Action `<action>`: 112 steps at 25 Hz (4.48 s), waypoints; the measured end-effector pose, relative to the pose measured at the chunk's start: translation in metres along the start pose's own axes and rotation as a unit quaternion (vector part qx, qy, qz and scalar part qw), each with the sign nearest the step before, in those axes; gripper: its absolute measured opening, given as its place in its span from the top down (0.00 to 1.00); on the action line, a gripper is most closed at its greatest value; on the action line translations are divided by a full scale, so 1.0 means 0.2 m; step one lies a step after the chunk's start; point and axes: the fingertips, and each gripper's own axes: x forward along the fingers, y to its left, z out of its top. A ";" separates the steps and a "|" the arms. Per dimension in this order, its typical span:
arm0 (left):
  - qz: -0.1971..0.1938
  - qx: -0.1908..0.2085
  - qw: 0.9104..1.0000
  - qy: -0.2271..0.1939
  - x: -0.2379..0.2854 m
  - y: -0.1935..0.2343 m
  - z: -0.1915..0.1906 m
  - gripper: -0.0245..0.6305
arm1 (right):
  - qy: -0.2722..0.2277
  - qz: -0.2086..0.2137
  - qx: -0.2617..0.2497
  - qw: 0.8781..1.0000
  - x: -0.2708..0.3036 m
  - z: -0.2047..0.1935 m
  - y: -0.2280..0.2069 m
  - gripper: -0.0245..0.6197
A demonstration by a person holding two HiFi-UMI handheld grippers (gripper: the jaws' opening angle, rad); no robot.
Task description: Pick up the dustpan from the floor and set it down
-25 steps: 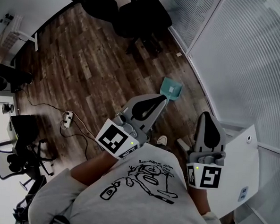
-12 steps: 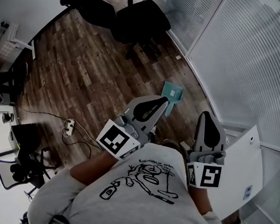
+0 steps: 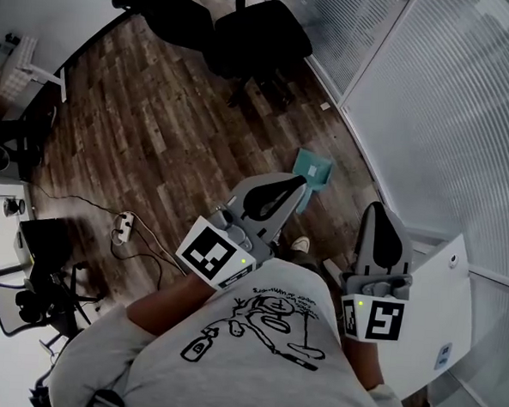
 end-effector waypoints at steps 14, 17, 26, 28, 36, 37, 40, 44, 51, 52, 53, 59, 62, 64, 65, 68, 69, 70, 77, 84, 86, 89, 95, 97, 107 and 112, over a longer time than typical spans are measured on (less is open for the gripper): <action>0.019 -0.005 1.000 0.010 0.08 -0.07 -0.08 0.96 | 0.028 0.015 0.010 0.999 -0.04 -0.13 -0.13 0.95; 0.022 -0.007 1.000 0.015 0.08 -0.06 -0.11 0.96 | 0.037 0.023 0.017 0.999 -0.03 -0.17 -0.13 0.95; 0.029 -0.010 0.999 0.026 0.06 -0.04 -0.18 0.96 | 0.079 0.042 0.034 0.995 0.00 -0.34 -0.08 0.95; 0.030 -0.011 0.999 0.028 0.05 -0.04 -0.19 0.96 | 0.087 0.044 0.038 0.994 0.00 -0.39 -0.07 0.95; 0.035 -0.012 0.999 0.035 0.06 -0.01 -0.23 0.96 | 0.135 0.056 0.042 0.988 0.06 -0.65 -0.04 0.89; 0.036 -0.013 0.999 0.035 0.06 0.00 -0.23 0.96 | 0.141 0.058 0.044 0.987 0.06 -0.69 -0.03 0.88; 0.037 -0.015 0.999 0.034 0.05 -0.01 -0.23 0.96 | 0.161 0.065 0.052 0.983 0.07 -0.81 -0.01 0.87; 0.039 -0.017 0.999 0.033 0.05 -0.01 -0.22 0.96 | 0.183 0.076 0.063 0.978 0.08 -0.94 0.01 0.85; 0.042 -0.014 0.998 0.033 0.05 0.00 -0.23 0.96 | 0.217 0.086 0.098 0.968 0.09 -1.19 0.05 0.83; 0.042 -0.014 0.998 0.033 0.05 0.00 -0.23 0.96 | 0.222 0.087 0.100 0.966 0.09 -1.22 0.05 0.82; 0.042 -0.013 0.998 0.033 0.05 0.00 -0.23 0.96 | 0.227 0.089 0.101 0.964 0.10 -1.25 0.05 0.82; 0.048 -0.014 0.998 0.036 0.04 0.01 -0.26 0.96 | 0.254 0.097 0.098 0.957 0.09 -1.42 0.06 0.81; 0.052 -0.015 0.998 0.036 0.03 0.03 -0.25 0.96 | 0.268 0.102 0.101 0.953 0.09 -1.48 0.08 0.80; 0.054 -0.017 0.998 0.035 0.02 0.04 -0.25 0.96 | 0.277 0.106 0.103 0.949 0.10 -1.52 0.10 0.79; 0.055 -0.018 0.998 0.036 0.02 0.05 -0.26 0.96 | 0.281 0.108 0.105 0.948 0.10 -1.54 0.11 0.79; 0.058 -0.020 0.997 0.038 0.01 0.06 -0.28 0.96 | 0.296 0.116 0.110 0.942 0.11 -1.64 0.12 0.77; 0.059 -0.021 0.997 0.038 0.01 0.06 -0.28 0.96 | 0.301 0.118 0.112 0.940 0.11 -1.67 0.13 0.77; 0.059 -0.022 0.997 0.038 0.01 0.07 -0.28 0.96 | 0.306 0.119 0.115 0.937 0.12 -1.69 0.13 0.77; 0.063 -0.027 0.997 0.042 -0.01 0.09 -0.31 0.96 | 0.332 0.121 0.162 0.922 0.13 -1.86 0.16 0.75; 0.068 -0.031 0.996 0.047 -0.04 0.11 -0.33 0.96 | 0.356 0.119 0.212 0.902 0.16 -2.03 0.20 0.72; 0.069 -0.033 0.996 0.049 -0.05 0.12 -0.33 0.96 | 0.362 0.117 0.223 0.898 0.18 -2.08 0.21 0.71; 0.073 -0.035 0.995 0.053 -0.06 0.14 -0.35 0.96 | 0.371 0.118 0.241 0.889 0.20 -2.16 0.22 0.70; 0.076 -0.037 0.995 0.057 -0.06 0.17 -0.39 0.96 | 0.386 0.116 0.274 0.873 0.21 -2.31 0.23 0.69; 0.077 -0.036 0.994 0.062 -0.07 0.18 -0.40 0.96 | 0.389 0.116 0.288 0.867 0.22 -2.35 0.24 0.69; 0.082 -0.044 0.992 0.082 -0.08 0.22 -0.49 0.96 | 0.395 0.118 0.366 0.834 0.28 -2.54 0.30 0.67; 0.076 -0.046 0.992 0.086 -0.06 0.21 -0.53 0.96 | 0.391 0.121 0.398 0.821 0.30 -2.60 0.31 0.64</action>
